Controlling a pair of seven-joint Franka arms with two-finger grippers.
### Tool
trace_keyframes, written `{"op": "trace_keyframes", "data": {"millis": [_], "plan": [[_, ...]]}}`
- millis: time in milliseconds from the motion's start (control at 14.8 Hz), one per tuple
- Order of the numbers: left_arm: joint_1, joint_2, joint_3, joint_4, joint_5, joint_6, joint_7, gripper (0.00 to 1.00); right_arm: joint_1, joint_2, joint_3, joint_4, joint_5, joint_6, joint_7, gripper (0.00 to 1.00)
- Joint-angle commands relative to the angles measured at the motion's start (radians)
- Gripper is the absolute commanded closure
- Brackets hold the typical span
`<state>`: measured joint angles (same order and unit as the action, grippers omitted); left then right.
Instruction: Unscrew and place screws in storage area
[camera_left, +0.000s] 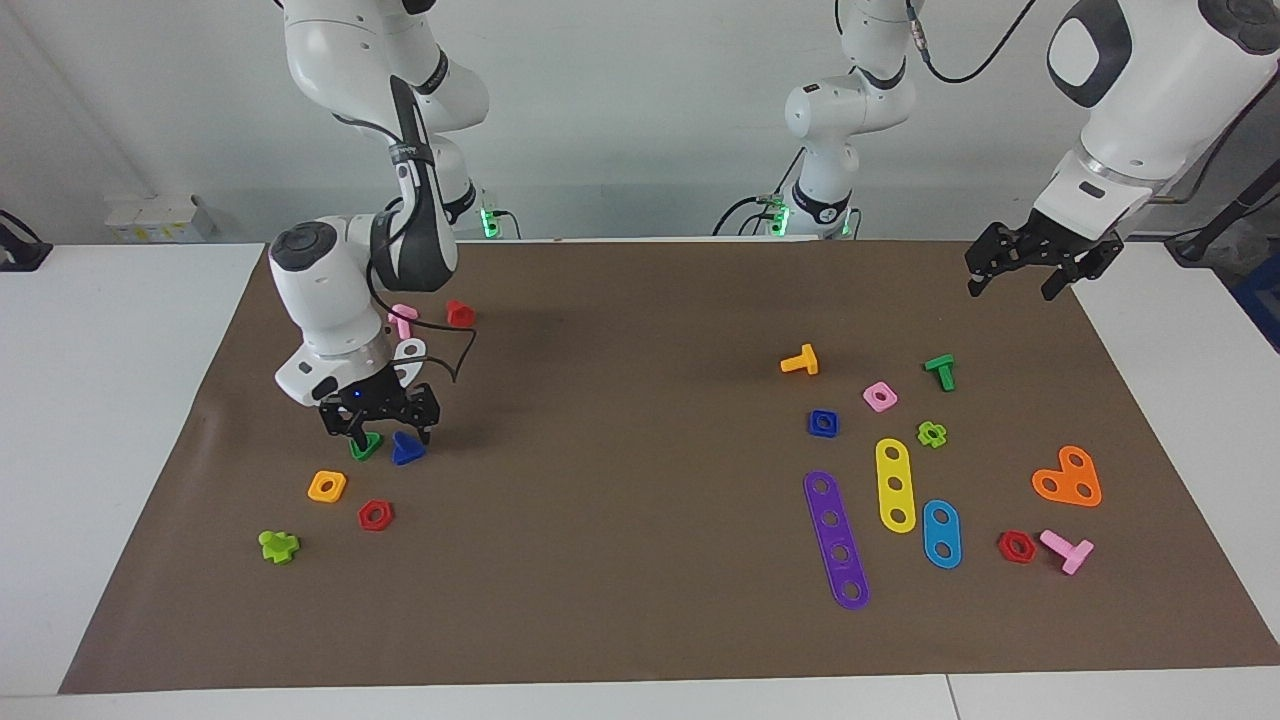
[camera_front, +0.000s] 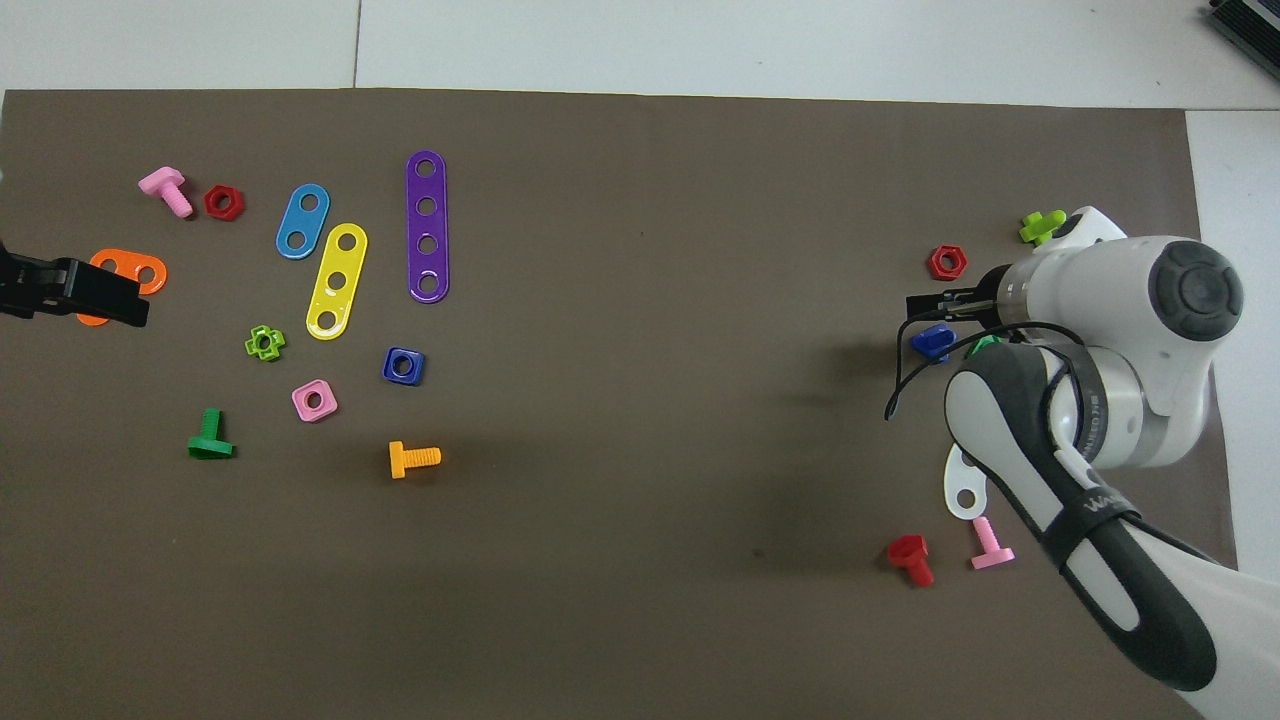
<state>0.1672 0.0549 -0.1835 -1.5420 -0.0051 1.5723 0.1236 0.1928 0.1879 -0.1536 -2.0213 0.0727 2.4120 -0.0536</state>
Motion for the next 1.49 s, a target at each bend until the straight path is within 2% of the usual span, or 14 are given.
{"op": "trace_keyframes", "data": {"millis": [0, 271, 474, 677, 812, 948, 1151, 1422], "plan": [[0.009, -0.033, 0.001, -0.040, -0.021, 0.020, 0.007, 0.00, -0.007, -0.068, 0.013, 0.087, 0.015, -0.172, 0.043, 0.00], [0.011, -0.033, 0.001, -0.040, -0.021, 0.020, 0.007, 0.00, -0.033, -0.171, 0.005, 0.208, 0.013, -0.492, 0.037, 0.00], [0.011, -0.033, 0.001, -0.040, -0.021, 0.020, 0.007, 0.00, -0.064, -0.182, 0.003, 0.312, 0.012, -0.701, 0.040, 0.00], [0.011, -0.033, 0.001, -0.040, -0.021, 0.020, 0.007, 0.00, -0.084, -0.209, -0.001, 0.325, -0.010, -0.783, 0.038, 0.00], [0.011, -0.033, 0.001, -0.040, -0.021, 0.020, 0.007, 0.00, -0.096, -0.203, 0.002, 0.390, -0.033, -0.821, 0.037, 0.00], [0.011, -0.033, 0.001, -0.040, -0.021, 0.020, 0.007, 0.00, -0.104, -0.217, 0.000, 0.354, -0.045, -0.806, 0.047, 0.00], [0.011, -0.033, 0.001, -0.040, -0.021, 0.020, 0.007, 0.00, -0.115, -0.217, 0.003, 0.355, -0.044, -0.789, 0.038, 0.00], [0.011, -0.033, 0.001, -0.040, -0.021, 0.020, 0.007, 0.00, -0.108, -0.183, 0.000, 0.441, -0.056, -0.852, 0.046, 0.00]]}}
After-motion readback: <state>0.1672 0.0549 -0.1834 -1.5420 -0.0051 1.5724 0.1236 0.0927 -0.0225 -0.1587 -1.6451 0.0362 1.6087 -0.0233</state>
